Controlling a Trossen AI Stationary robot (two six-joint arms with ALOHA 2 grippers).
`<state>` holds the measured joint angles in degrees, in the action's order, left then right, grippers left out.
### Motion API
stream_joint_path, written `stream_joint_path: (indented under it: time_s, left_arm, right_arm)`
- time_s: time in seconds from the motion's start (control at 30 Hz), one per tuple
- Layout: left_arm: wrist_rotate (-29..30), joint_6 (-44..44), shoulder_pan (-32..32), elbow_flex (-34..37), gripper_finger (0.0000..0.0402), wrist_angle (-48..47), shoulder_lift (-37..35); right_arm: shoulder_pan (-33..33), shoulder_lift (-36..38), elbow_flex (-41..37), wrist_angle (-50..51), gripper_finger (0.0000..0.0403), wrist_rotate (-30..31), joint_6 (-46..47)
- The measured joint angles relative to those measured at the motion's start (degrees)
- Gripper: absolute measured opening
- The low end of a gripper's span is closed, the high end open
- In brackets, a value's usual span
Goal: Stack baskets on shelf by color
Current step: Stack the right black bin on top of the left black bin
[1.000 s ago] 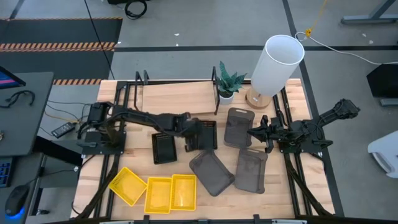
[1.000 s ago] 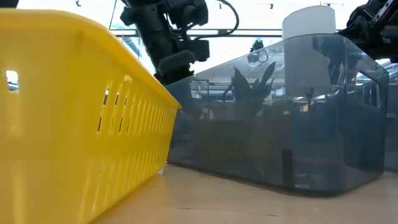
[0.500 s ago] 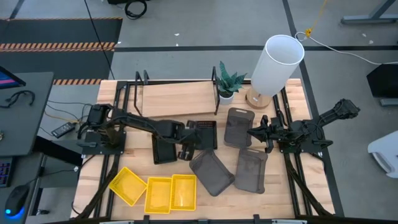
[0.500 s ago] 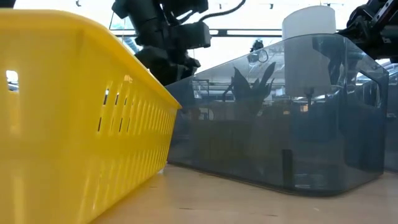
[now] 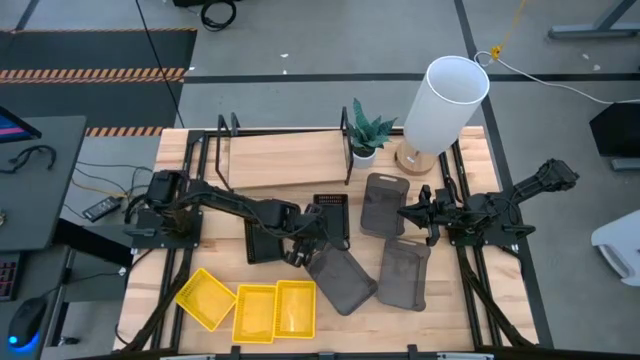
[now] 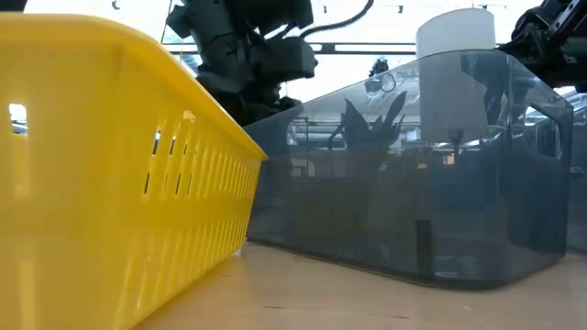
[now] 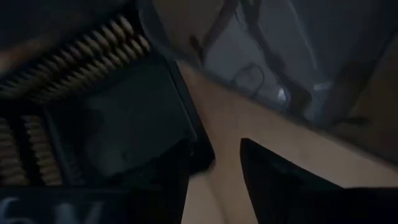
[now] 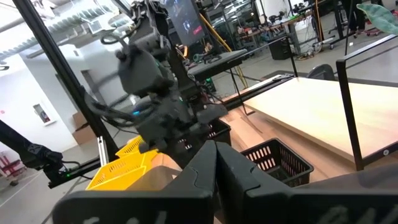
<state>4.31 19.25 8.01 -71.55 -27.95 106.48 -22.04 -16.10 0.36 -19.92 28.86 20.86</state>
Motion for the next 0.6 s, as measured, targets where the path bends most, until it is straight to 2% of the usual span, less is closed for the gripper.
stream_joint_path:
  time_s: [0.4,0.5,0.6]
  left_arm:
    - [1.9,-2.5,0.0,0.0,0.0133,1.0,1.5]
    - [2.0,-2.6,0.0,0.0,0.0103,0.5,1.5]
    - [3.4,-2.6,0.0,0.0,0.0054,-1.8,1.5]
  right_arm:
    - [0.0,-1.0,0.0,-1.4,0.0015,0.0,0.0]
    - [0.0,-1.0,0.0,-1.4,0.0015,0.0,0.0]
    - [0.0,-1.0,0.0,-1.4,0.0015,0.0,0.0]
